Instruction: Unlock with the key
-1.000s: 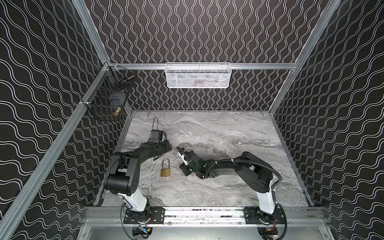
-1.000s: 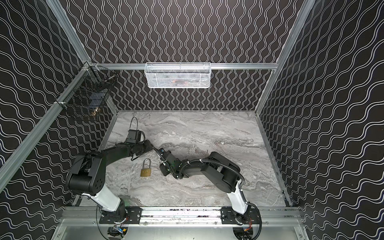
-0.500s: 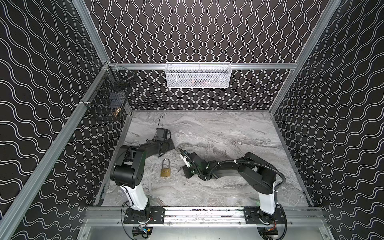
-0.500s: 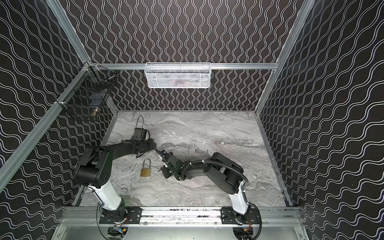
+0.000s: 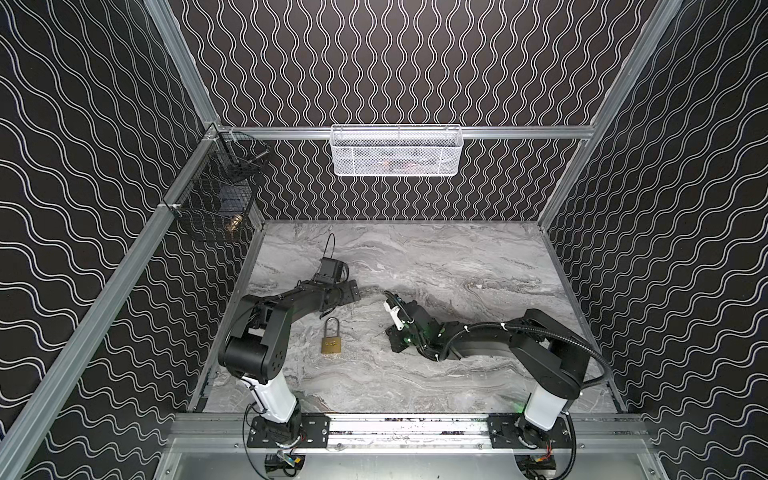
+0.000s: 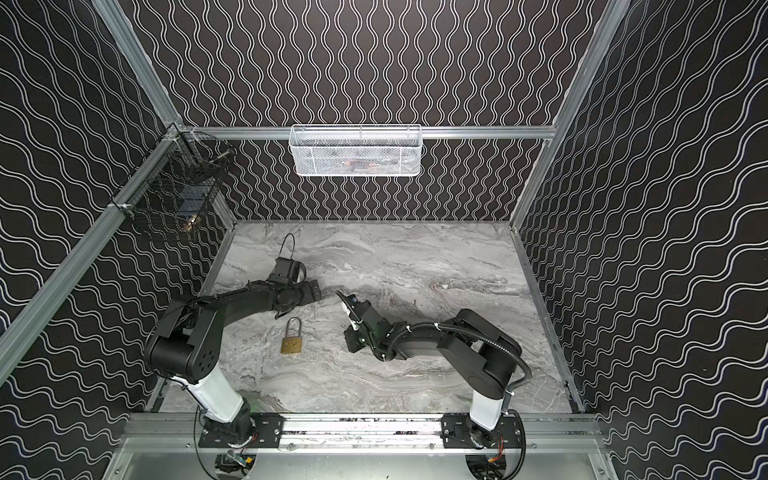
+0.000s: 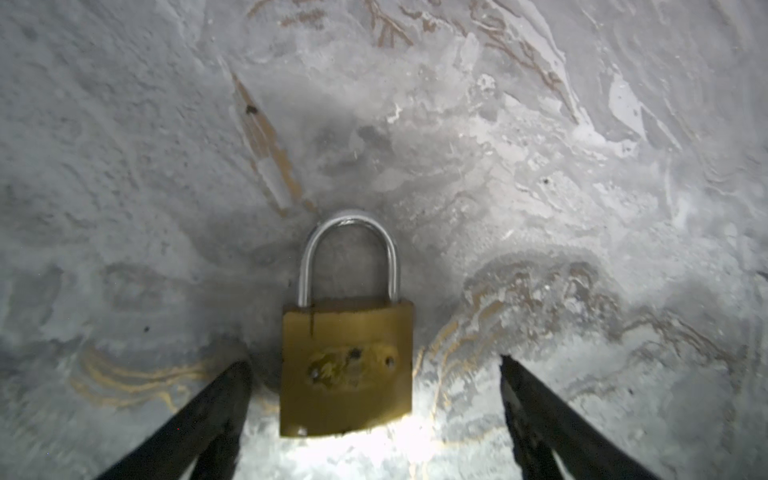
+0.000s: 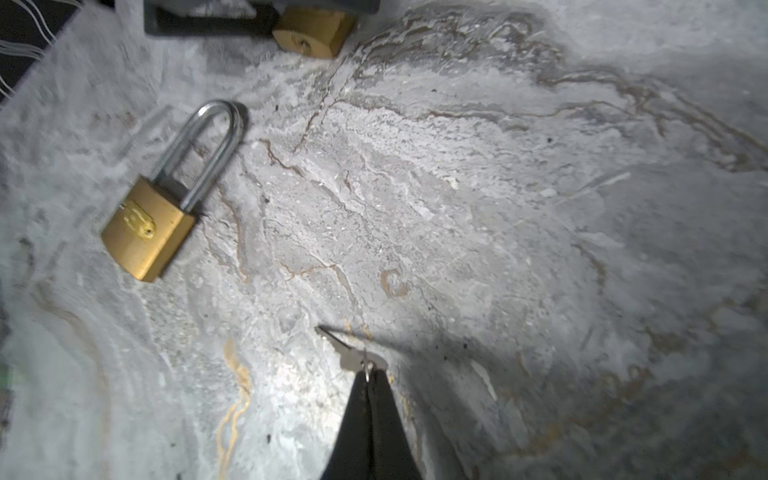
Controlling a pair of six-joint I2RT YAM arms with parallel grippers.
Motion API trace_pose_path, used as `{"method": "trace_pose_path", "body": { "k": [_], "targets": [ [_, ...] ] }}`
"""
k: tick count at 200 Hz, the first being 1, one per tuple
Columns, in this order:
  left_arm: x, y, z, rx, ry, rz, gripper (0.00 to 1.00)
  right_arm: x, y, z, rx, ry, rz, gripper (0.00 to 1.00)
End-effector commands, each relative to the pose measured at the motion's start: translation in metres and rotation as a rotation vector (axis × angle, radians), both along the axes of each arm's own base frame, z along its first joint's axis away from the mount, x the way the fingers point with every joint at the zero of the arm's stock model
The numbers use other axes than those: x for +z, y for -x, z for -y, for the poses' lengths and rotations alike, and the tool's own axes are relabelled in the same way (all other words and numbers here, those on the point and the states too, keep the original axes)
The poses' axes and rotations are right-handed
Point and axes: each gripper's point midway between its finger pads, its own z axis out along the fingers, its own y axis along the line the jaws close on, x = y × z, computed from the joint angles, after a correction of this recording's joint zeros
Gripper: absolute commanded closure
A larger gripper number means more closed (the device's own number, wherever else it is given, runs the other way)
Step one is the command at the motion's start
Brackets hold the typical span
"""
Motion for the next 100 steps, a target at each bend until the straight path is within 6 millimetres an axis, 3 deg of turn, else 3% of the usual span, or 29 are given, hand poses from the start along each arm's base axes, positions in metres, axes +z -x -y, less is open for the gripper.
{"method": "trace_pose_path", "body": {
  "k": [1,27,46,69,88,100],
  "targets": [
    [0.013,-0.003,0.005,-0.034,0.017,0.050,0.01,0.014,-0.004,-0.001,-0.008,-0.066,0.014,1.00],
    [0.042,0.003,0.010,-0.094,0.044,0.162,0.02,0.021,-0.007,0.007,-0.023,-0.087,0.019,1.00],
    [0.072,0.021,0.024,-0.194,0.078,0.308,0.09,0.030,-0.009,0.012,-0.029,-0.094,0.033,1.00],
    [0.112,0.044,0.056,-0.376,0.130,0.556,0.18,0.047,-0.014,0.019,-0.030,-0.102,0.069,1.00],
    [0.130,0.064,0.087,-0.516,0.160,0.754,0.34,0.060,-0.017,0.024,-0.032,-0.095,0.098,1.00],
    [0.136,0.080,0.099,-0.584,0.147,0.908,0.40,0.069,-0.017,0.026,-0.030,-0.087,0.117,1.00]
  ]
}}
